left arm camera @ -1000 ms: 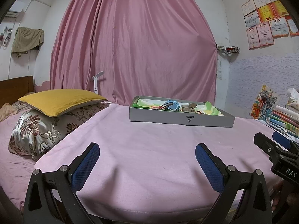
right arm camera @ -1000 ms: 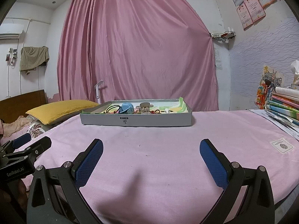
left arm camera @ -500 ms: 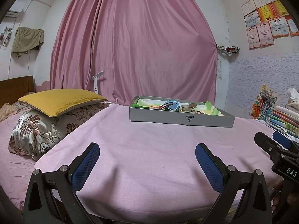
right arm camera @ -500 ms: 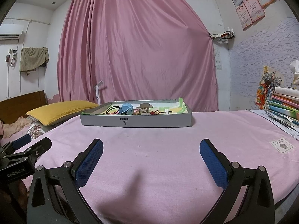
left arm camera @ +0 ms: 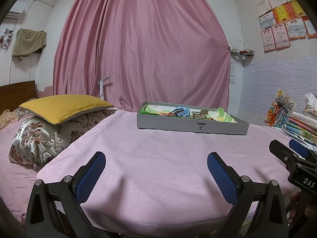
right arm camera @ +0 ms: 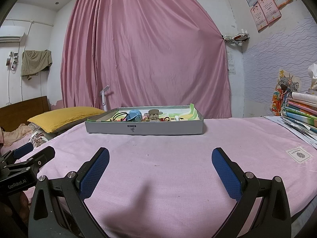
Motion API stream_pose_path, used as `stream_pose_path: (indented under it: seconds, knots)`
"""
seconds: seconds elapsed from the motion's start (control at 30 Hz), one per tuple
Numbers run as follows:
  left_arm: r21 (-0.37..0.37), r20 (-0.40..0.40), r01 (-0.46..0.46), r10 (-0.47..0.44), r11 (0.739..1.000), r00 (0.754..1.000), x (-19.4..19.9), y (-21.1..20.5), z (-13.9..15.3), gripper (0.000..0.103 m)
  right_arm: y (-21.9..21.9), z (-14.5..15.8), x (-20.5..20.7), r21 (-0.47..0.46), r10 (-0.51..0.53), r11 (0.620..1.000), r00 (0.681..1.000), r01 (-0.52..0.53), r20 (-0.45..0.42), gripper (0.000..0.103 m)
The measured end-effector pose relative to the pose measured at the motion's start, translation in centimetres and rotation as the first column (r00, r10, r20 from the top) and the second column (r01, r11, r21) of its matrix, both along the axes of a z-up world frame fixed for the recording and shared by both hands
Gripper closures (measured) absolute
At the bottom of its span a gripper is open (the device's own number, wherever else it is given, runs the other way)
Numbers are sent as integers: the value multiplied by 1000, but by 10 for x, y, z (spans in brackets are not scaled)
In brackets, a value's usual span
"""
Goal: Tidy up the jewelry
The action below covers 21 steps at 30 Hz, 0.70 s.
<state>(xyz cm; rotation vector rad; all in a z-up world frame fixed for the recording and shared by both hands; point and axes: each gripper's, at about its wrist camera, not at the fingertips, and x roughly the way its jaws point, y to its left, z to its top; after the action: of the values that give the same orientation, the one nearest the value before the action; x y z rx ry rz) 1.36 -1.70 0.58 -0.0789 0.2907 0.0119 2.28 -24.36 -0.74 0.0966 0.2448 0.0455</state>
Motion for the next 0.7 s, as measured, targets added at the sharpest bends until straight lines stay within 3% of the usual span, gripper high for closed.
stream_pose_path:
  seconds: [0.7]
  knots:
    - [0, -3, 4, -4, 1000, 1000, -2, -1, 0, 0, 1, -1, 0, 0, 5, 1000, 1000, -5, -2, 2]
